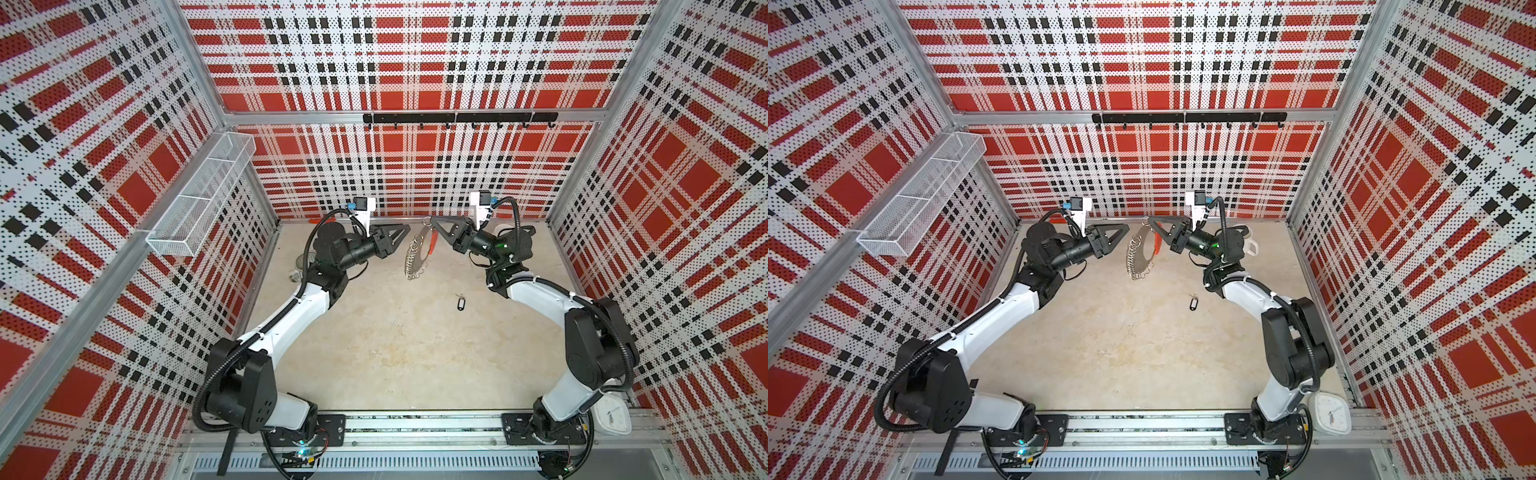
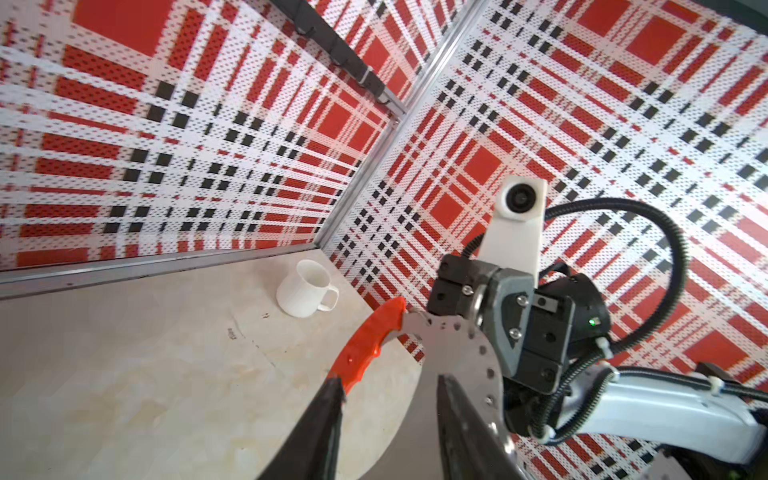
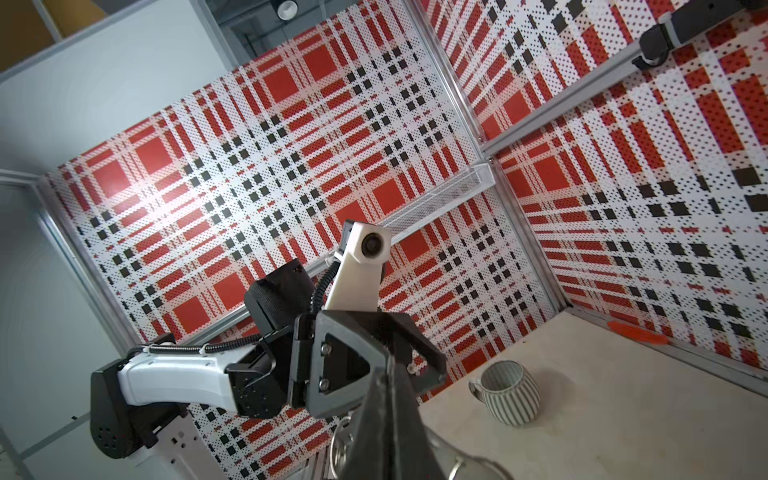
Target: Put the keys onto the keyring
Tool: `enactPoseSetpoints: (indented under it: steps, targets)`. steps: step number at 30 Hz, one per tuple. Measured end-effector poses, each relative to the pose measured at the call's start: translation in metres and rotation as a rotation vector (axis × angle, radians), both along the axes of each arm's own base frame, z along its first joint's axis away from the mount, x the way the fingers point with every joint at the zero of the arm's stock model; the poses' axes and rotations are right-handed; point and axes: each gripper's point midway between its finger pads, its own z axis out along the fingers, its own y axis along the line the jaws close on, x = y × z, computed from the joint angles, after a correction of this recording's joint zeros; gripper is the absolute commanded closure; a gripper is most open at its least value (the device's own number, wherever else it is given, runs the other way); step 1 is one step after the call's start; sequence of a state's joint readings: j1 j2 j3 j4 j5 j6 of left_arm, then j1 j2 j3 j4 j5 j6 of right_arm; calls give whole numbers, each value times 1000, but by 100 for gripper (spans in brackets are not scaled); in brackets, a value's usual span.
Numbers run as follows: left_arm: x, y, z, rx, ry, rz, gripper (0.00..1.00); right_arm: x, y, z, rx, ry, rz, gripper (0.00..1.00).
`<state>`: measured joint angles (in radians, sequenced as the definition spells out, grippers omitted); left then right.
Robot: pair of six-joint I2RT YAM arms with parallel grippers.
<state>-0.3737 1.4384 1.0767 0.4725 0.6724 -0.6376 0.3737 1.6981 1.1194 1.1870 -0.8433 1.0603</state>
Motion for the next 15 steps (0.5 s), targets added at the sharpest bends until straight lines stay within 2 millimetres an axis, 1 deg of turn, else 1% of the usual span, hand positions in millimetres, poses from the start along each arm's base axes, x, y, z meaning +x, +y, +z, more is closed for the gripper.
enactPoseSetpoints:
  steps: [3,7,11,15]
  targets:
    - [-5,-9,2,-11,-13,-34,55,-2,4,-2,13,13,25,100]
    - [-7,-16,2,-18,-19,-62,56,-7,7,0,18,6,40,100]
    - [-7,-19,3,-28,-20,-73,58,-9,9,0,16,6,49,100]
    - [-9,-21,6,-39,-29,-88,63,-10,10,0,13,4,55,100]
